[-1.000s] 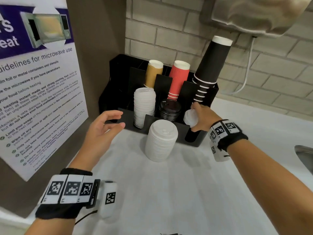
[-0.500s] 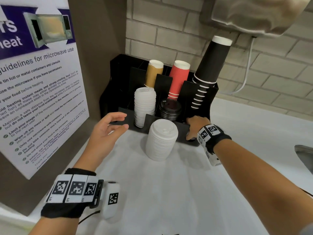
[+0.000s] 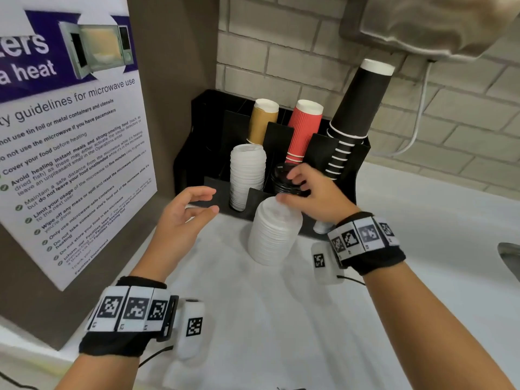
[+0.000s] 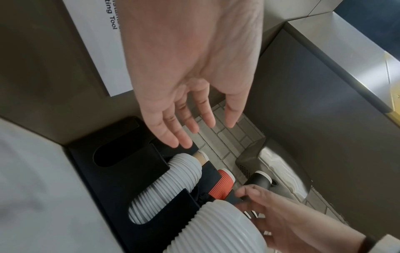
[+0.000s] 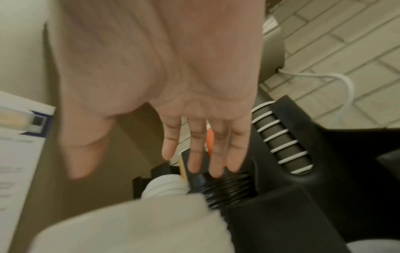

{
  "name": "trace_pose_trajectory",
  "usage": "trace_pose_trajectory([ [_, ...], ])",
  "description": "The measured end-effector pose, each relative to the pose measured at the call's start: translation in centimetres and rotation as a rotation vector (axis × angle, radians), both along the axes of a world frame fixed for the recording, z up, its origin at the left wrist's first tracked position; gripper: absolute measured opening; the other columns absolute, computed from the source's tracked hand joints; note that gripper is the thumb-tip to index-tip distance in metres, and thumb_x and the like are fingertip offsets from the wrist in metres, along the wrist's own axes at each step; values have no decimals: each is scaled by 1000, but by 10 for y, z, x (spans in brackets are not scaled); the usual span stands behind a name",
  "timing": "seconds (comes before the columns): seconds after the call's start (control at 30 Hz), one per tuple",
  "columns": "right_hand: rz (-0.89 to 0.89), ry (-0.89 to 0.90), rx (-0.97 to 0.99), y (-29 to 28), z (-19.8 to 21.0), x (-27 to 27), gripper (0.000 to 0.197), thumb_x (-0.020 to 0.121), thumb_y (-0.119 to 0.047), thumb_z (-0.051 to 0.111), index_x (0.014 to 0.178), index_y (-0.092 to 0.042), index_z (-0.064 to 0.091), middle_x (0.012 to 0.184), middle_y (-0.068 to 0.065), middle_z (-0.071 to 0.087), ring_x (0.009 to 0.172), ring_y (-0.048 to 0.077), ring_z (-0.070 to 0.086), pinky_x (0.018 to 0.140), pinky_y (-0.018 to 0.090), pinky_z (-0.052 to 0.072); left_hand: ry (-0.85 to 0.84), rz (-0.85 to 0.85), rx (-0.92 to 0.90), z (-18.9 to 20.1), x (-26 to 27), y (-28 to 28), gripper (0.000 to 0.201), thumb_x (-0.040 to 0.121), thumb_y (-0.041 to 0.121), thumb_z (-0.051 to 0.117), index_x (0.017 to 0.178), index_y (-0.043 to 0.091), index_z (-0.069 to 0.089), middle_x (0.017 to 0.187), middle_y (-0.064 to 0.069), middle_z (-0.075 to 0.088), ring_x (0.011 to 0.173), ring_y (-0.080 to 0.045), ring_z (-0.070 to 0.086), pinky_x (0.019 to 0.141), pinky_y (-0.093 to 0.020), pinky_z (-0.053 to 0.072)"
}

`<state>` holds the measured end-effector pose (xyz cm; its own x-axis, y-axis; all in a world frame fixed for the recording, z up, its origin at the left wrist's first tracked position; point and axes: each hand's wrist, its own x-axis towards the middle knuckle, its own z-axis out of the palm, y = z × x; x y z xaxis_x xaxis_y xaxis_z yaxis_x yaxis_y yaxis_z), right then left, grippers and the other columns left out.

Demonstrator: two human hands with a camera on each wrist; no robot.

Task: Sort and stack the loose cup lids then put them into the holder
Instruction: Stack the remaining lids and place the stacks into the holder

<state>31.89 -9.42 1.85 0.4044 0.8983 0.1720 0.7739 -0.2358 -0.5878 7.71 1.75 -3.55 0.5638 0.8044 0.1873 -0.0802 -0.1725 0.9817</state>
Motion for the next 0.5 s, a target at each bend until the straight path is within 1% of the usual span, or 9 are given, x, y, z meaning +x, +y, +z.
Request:
trace_pose_trajectory([
  [0.07, 62, 6, -136, 2, -7, -12, 66, 69, -49, 80, 118, -27, 42, 121, -1, 47, 109, 13, 48, 90, 28, 44, -9, 3, -2, 1, 0, 0, 30, 89, 9, 67, 103, 37, 65, 115, 10, 62, 82, -4, 62, 92, -27, 47],
  [0.13, 51, -40, -185, 4, -16, -19, 76, 62, -51, 83, 118, -33, 34, 122, -1, 40, 107, 18, 47, 88, 31, 44, -16, 0, -4, 1, 0, 1, 30, 90, 9, 66, 102, 36, 65, 115, 10, 62, 82, -4, 62, 89, -25, 47],
  [0.2, 29, -77, -188, 8, -23, -22, 79, 59, -49, 85, 116, -36, 30, 119, -2, 37, 103, 20, 48, 83, 31, 44, -19, -1, -7, 1, 0, 1, 30, 90, 9, 66, 103, 36, 65, 115, 9, 62, 83, -6, 62, 87, -25, 47],
  [0.27, 36, -81, -204, 11, -29, -23, 82, 58, -46, 86, 115, -38, 28, 117, -4, 33, 104, 21, 46, 82, 31, 43, -19, 1, -8, 0, 0, 2, 30, 90, 8, 66, 103, 35, 65, 114, 8, 62, 84, -7, 62, 88, -26, 47],
  [0.33, 41, -84, -212, 13, -32, -24, 82, 59, -41, 86, 117, -36, 28, 117, -4, 31, 106, 23, 44, 84, 33, 43, -16, 2, -4, -1, 0, 2, 30, 90, 8, 66, 103, 35, 65, 113, 8, 62, 83, -7, 62, 88, -27, 47],
  [0.4, 39, -80, -207, 13, -33, -25, 81, 60, -37, 85, 119, -34, 30, 117, -3, 32, 109, 25, 43, 87, 35, 44, -14, 1, -4, -1, -1, 3, 30, 89, 9, 68, 101, 37, 65, 113, 9, 62, 84, -7, 62, 86, -28, 47],
  [0.5, 24, -78, -169, 10, -24, -27, 79, 61, -33, 84, 122, -30, 33, 120, 0, 34, 111, 27, 43, 94, 43, 46, -20, -11, -26, -1, 0, 2, 27, 83, 21, 73, 99, 42, 66, 114, 12, 63, 85, -4, 62, 79, -28, 49],
])
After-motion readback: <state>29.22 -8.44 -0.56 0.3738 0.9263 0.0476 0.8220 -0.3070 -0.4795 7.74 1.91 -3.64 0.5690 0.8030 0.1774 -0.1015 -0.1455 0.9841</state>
